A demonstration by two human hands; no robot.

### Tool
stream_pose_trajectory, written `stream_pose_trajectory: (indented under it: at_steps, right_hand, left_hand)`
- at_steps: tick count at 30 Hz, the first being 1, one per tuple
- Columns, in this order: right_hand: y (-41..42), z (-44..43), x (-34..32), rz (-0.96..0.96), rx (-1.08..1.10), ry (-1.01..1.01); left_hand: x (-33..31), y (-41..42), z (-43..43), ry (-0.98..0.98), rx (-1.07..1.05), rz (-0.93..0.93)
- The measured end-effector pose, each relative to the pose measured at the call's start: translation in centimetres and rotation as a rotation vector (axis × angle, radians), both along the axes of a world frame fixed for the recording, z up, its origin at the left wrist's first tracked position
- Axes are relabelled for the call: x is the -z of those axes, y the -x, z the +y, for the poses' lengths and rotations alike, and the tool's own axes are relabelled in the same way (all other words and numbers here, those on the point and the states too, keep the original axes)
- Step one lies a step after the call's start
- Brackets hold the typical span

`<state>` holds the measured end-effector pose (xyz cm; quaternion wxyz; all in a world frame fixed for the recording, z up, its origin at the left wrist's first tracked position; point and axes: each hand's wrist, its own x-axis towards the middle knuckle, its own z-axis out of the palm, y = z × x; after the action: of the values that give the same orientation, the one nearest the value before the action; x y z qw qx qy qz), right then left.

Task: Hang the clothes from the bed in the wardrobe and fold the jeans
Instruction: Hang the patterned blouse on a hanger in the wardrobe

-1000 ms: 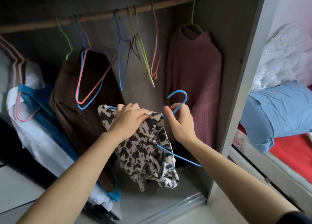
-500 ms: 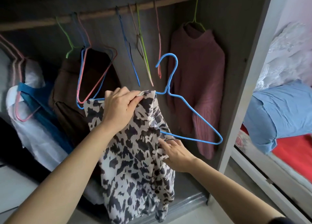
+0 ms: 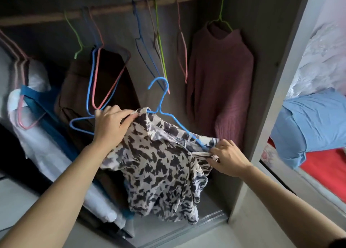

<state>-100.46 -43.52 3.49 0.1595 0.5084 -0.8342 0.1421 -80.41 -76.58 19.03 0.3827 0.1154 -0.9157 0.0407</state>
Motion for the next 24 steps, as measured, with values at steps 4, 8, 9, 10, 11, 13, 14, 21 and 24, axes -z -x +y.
stream_pose_trajectory:
  at_steps: [4,8,9,10,11,13,14,21,24]
  right_hand:
    - [0.9,1.3,-1.2,0.014,0.065,-0.024]
    - [0.5,0.7,-4.2,0.056,0.054,0.019]
    - [0.2,0.3,-5.3,0.04,0.054,0.032]
    - [-0.1,-0.2,-6.4,0.019,0.049,0.049]
    - [-0.4,-0.6,-7.5,-0.003,0.036,0.074]
    - [-0.8,-1.4,-9.6,-0.054,-0.007,0.13]
    - [-0.8,-1.9,-10.5,-0.077,-0.028,0.141]
    - [1.0,-4.0,-14.7,0.148,-0.063,-0.034]
    - [2.3,-3.1,-15.2,0.152,-0.009,-0.139]
  left_hand:
    - [1.5,0.2,0.1,0.093,-0.003,-0.07]
    - [3.2,0.9,1.2,-0.018,-0.002,-0.095]
    - [3.5,1.2,1.5,-0.051,0.005,-0.1]
    - [3.7,1.5,1.8,-0.082,0.014,-0.105]
    - [3.9,1.9,2.2,-0.113,0.025,-0.107]
    - [4.2,2.6,3.0,-0.191,0.052,-0.096]
    - [4.3,3.0,3.5,-0.241,0.07,-0.083]
    - [4.1,4.6,5.9,-0.554,0.268,-0.035]
    - [3.7,4.6,6.0,-0.626,0.301,0.025]
